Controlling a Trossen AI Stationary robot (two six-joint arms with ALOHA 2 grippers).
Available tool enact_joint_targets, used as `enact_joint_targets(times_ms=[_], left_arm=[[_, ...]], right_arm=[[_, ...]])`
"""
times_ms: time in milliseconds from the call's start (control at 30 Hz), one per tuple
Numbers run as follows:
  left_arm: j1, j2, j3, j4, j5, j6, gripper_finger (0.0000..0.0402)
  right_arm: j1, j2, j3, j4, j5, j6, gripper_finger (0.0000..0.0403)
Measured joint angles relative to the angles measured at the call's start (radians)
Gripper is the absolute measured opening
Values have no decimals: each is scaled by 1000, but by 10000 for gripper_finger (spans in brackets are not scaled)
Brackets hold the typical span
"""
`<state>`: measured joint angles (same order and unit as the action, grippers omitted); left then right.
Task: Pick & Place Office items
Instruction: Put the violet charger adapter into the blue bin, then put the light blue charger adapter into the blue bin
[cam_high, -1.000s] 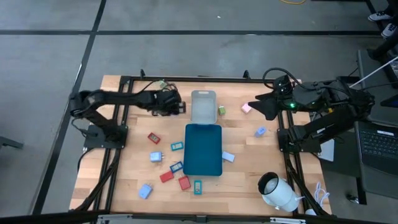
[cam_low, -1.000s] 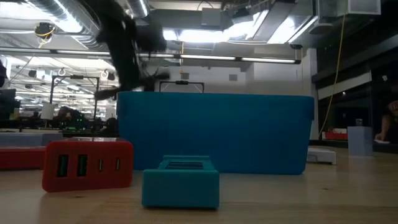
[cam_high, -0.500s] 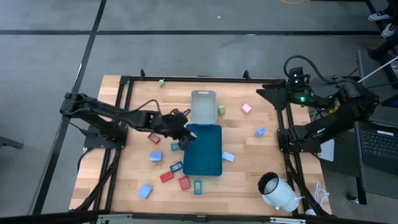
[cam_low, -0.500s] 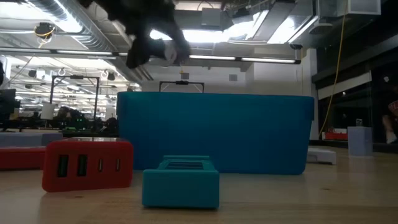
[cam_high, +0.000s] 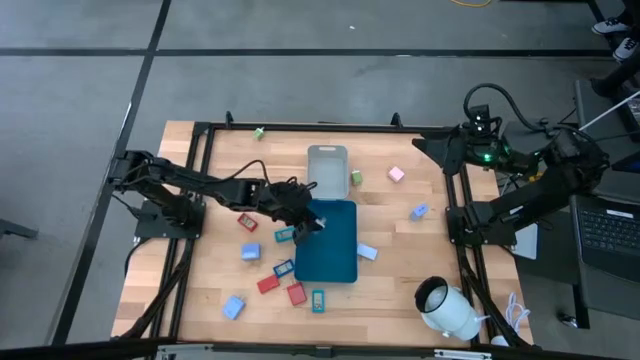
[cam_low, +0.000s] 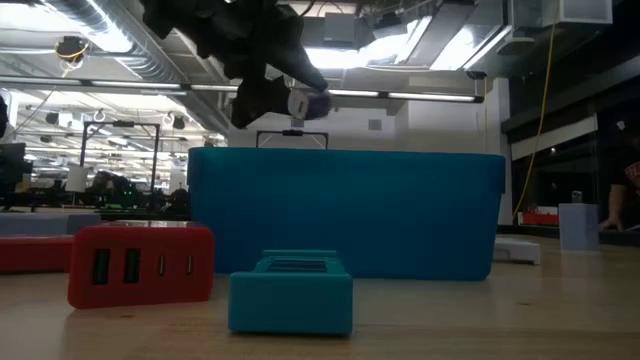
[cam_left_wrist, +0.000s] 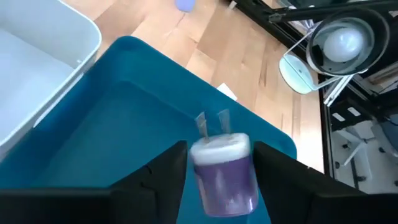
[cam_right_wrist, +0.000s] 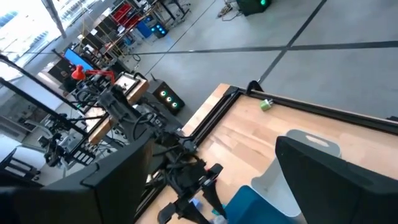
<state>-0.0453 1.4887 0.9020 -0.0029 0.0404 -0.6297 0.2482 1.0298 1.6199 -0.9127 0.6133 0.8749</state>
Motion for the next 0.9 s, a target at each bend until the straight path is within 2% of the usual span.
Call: enact_joint_targets(times_ms=[233,367,500,567,700,900], left_arm=[[23,-15,0,0,100,-22,243],[19,-85,0,-152,112,-11,263],[-26,-217,-2,-268,182,-74,266],[-80,-290,-1,-312,178,-138,263],[-271,-380,1,-519,80,-288,254],[-592,-345,1,-677,-89,-464,246]], right_arm=[[24,0,0,1,0,0,348],[37,0,0,1,0,4,348],[48,0,0,2,0,7,348],[48,0,0,9,4,8,348],[48,0,0,23,8,7,348],[48,1,0,50,26,4,348]])
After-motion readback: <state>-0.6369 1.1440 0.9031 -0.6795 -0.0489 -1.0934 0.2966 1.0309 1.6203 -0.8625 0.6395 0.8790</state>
